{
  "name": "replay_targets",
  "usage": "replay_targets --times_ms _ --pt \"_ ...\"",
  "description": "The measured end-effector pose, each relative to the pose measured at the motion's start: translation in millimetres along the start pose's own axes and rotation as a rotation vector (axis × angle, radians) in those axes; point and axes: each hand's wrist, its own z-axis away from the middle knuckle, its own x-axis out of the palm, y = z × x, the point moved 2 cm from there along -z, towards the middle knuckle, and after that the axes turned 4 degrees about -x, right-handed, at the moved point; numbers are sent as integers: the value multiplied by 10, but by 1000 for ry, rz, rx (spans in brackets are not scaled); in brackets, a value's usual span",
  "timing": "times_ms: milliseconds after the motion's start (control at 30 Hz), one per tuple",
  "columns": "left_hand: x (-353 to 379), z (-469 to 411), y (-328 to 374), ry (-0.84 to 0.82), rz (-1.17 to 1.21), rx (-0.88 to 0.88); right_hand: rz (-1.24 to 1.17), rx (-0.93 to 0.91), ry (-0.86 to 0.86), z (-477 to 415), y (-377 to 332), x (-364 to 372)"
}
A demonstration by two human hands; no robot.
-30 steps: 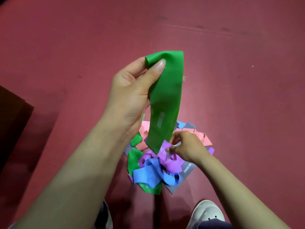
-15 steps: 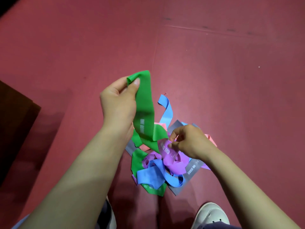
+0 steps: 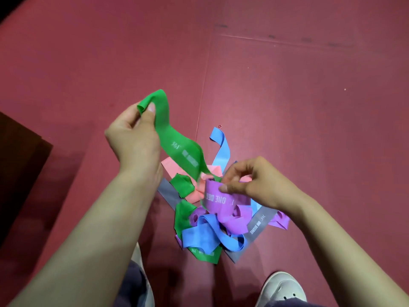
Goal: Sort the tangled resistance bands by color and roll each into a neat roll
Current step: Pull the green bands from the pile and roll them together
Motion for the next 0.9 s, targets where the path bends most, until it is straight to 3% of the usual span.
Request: replay_targets --times_ms 200,433,600,733,800,900 --pt "36 42 -75 -31 -9 -67 -125 -59 -5 10 -54 -12" --pt "-7 5 -70 18 -28 -47 -448 -13 288 -13 -17 -131" --pt "-38 -21 -79 59 -77 -53 -342 85 531 -26 124 -180" --pt "-60 -18 -118 95 -104 -67 -770 51 558 -10 78 -312" --pt "-75 -15 -157 96 -118 -117 -689 44 591 -14 115 -362" --pt "-45 3 -153 51 -116 -134 -324 168 572 -45 282 -257"
